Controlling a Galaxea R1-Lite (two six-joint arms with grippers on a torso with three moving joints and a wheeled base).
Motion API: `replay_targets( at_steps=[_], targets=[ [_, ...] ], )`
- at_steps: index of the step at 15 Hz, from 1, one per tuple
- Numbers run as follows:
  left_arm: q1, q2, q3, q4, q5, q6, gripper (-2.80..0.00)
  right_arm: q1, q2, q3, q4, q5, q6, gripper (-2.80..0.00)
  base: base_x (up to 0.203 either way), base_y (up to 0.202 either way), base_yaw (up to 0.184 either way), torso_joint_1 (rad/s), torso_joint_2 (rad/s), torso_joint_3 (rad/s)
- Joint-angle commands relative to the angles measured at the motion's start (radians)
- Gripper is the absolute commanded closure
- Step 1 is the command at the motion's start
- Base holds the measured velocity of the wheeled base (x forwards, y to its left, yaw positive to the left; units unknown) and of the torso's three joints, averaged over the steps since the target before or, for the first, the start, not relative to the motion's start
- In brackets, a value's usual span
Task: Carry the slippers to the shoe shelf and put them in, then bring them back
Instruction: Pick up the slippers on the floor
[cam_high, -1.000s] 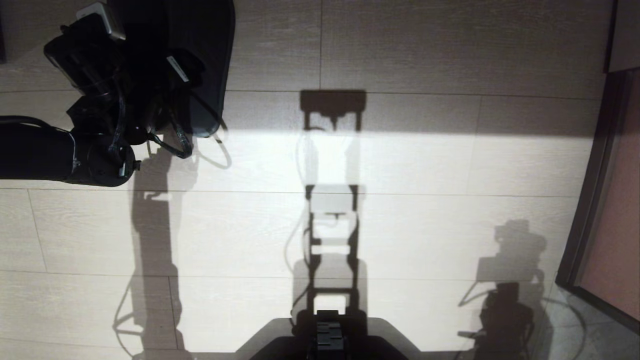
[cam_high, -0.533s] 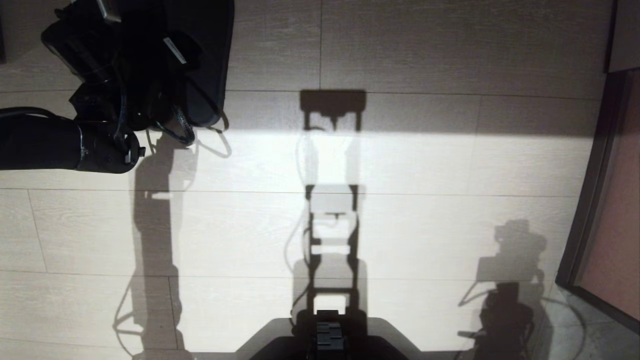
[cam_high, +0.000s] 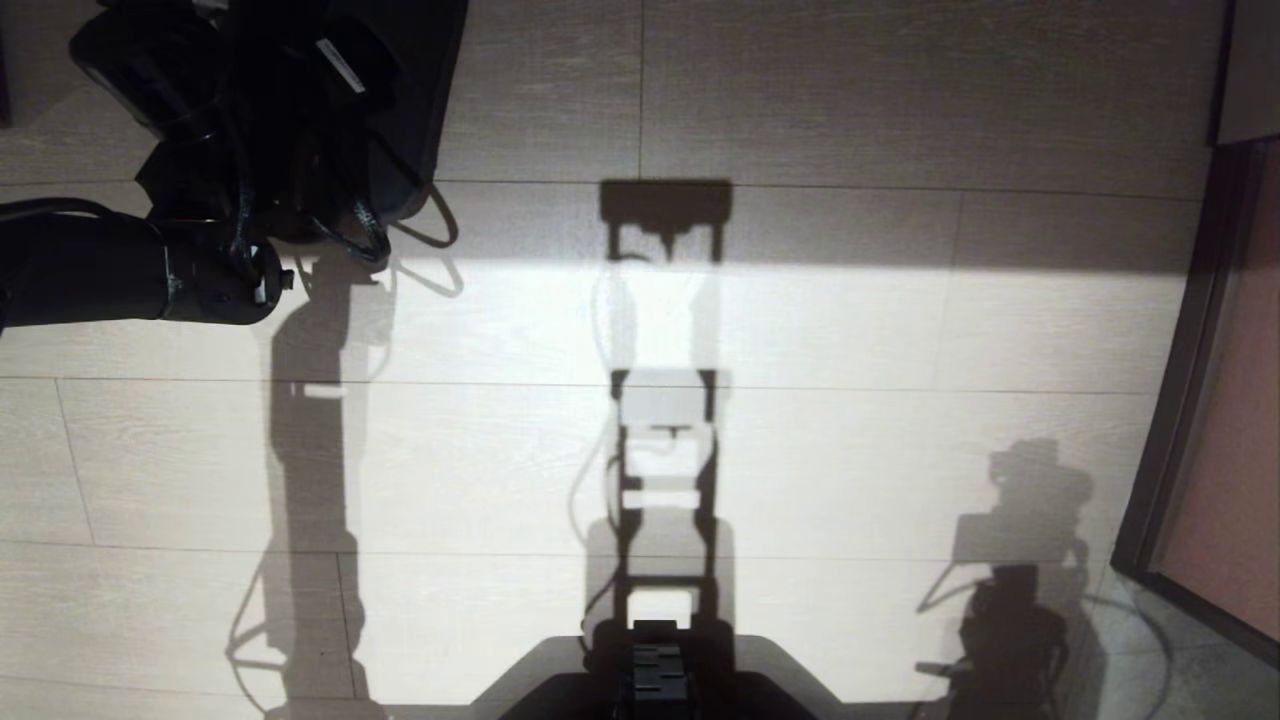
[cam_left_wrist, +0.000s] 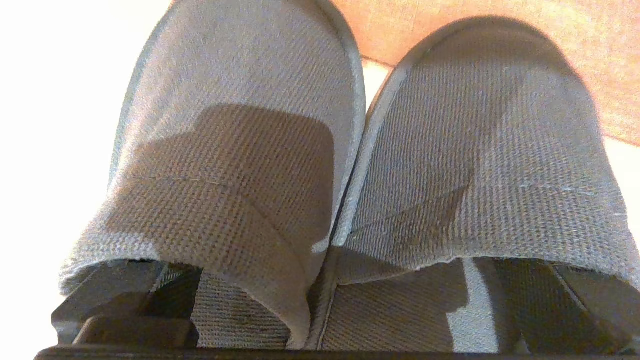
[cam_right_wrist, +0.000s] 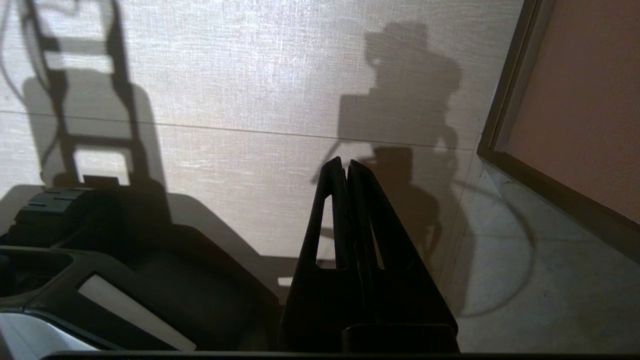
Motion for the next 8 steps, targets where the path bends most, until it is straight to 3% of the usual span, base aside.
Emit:
replay_targets(
  at_steps=[1,8],
  targets=[
    [-0.001,0.011,-0.007,-0.005,0.002,-0.001,-2.80,0.000,-0.002,0.000,0.000,0.000,0.000,0.00,0.000,0.000,0.000,0.000,0.00,0.000],
    [-0.009,0.052,-0.068,-0.028,0.001,0.014,-2.80,0.001,-0.002,0.000,0.000,0.000,0.000,0.00,0.000,0.000,0.000,0.000,0.00,0.000]
  ],
)
